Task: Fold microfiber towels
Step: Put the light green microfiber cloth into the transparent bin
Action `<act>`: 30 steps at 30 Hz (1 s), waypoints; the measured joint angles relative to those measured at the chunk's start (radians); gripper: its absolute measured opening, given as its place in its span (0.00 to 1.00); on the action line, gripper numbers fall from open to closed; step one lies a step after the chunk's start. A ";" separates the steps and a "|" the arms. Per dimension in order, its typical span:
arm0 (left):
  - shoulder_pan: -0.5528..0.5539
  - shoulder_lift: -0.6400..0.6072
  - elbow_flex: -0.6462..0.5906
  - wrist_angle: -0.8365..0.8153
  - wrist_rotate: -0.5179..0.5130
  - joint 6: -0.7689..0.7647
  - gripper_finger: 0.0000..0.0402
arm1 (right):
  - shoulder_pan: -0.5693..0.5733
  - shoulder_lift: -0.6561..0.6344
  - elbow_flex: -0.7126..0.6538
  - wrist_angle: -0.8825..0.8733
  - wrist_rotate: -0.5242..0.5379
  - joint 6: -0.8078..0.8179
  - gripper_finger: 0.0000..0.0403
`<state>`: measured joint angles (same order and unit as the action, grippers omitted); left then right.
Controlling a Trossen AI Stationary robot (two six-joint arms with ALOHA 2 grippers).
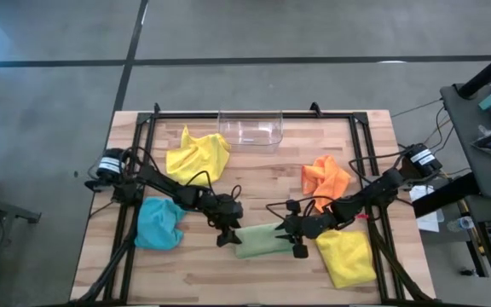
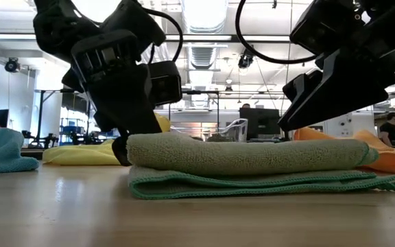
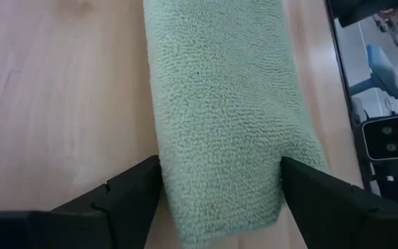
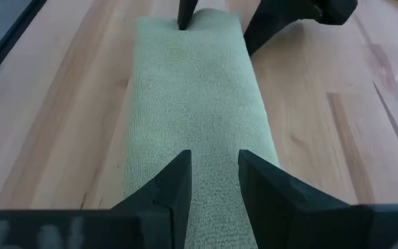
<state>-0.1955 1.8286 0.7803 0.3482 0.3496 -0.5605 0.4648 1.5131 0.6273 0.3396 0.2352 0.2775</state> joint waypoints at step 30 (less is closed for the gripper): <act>0.011 -0.077 0.005 -0.118 -0.009 0.294 0.02 | -0.216 0.000 0.000 0.014 -0.300 0.187 0.69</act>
<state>-0.1841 1.7519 0.7854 0.2299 0.3407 -0.2663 0.2488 1.5131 0.6270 0.3537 -0.0653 0.4643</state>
